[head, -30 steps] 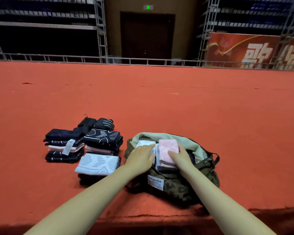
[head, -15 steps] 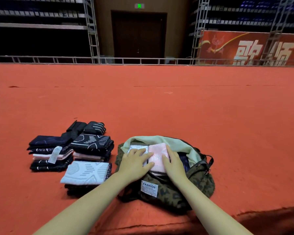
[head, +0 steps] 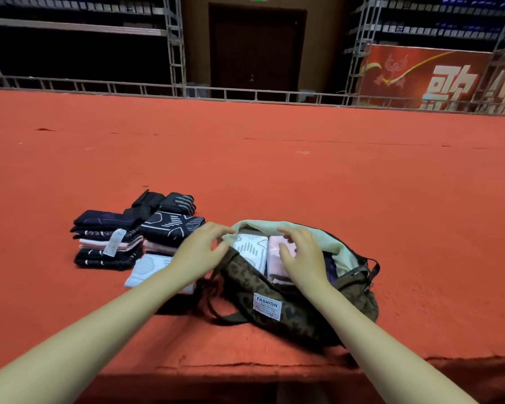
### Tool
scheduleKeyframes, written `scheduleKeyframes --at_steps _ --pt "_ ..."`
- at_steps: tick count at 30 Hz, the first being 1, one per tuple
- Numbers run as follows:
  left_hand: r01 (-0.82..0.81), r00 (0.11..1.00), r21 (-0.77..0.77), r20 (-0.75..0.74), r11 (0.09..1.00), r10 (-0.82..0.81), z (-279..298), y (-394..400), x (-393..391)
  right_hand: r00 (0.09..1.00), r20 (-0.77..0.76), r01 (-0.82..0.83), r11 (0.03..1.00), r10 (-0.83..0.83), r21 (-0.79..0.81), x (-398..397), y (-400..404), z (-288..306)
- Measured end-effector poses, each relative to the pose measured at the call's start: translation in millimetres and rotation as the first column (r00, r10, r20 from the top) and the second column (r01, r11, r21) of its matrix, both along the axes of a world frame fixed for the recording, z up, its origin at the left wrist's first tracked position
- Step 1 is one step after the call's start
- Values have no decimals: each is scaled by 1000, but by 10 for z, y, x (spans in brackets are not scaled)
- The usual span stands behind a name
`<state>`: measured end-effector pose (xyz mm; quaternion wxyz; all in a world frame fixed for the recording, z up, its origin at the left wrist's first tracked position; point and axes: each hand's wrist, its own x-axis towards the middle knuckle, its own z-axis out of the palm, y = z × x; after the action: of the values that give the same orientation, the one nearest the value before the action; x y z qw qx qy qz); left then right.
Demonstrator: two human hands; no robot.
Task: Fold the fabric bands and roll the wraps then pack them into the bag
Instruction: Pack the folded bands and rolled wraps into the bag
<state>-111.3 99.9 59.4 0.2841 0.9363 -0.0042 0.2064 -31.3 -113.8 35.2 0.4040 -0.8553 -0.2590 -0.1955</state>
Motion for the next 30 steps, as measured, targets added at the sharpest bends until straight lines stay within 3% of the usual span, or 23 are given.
scheduleKeyframes --at_steps 5,9,12,15,20,30 --pt "-129 992 116 28 985 126 -44 611 -432 942 -75 -318 942 327 109 -316 692 197" --pt "-235 970 56 -49 970 238 -154 904 -701 870 -164 -471 882 465 4 -494 1169 188" --pt "-292 931 51 -214 955 296 -275 1030 -794 852 -213 -509 851 478 -127 -536 1419 158" --pt "-260 931 -33 -275 965 242 -387 1057 -839 849 -301 -512 816 434 -269 -494 1617 58" --pt "-198 957 -119 -236 973 166 -573 1081 -890 853 -396 -509 703 338 -497 -405 1782 -166" --pt "-206 978 -217 -71 954 195 -818 1004 -953 816 -443 -573 628 372 -527 -339 1897 -128"
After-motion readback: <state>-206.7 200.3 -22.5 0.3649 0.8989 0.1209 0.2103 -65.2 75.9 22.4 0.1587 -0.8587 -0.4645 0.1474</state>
